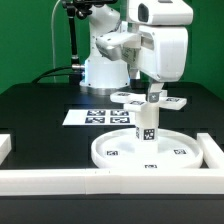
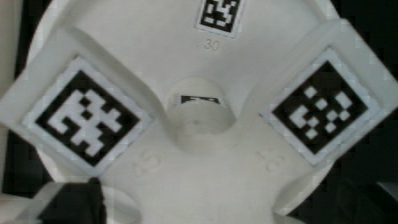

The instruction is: Assemble round table

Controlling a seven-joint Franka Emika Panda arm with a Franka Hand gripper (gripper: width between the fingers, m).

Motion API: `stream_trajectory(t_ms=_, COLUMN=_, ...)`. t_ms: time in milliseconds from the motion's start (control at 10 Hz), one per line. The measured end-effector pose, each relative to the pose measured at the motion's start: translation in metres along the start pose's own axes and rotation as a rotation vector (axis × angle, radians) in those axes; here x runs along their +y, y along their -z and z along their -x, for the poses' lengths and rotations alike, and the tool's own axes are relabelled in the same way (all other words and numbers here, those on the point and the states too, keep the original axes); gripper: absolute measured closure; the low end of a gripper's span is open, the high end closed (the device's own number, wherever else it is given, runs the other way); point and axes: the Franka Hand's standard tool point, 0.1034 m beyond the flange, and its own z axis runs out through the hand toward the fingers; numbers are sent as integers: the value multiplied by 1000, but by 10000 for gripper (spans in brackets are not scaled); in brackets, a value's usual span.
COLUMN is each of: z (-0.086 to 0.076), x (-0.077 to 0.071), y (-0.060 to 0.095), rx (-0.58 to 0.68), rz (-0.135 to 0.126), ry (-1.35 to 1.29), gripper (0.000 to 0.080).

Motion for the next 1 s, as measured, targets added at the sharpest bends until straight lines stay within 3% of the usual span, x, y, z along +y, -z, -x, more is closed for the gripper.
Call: stream_trajectory(t_ms=1000, z=-5, x=6, y=2, rx=-8, rz=11, ry=-34, gripper=150)
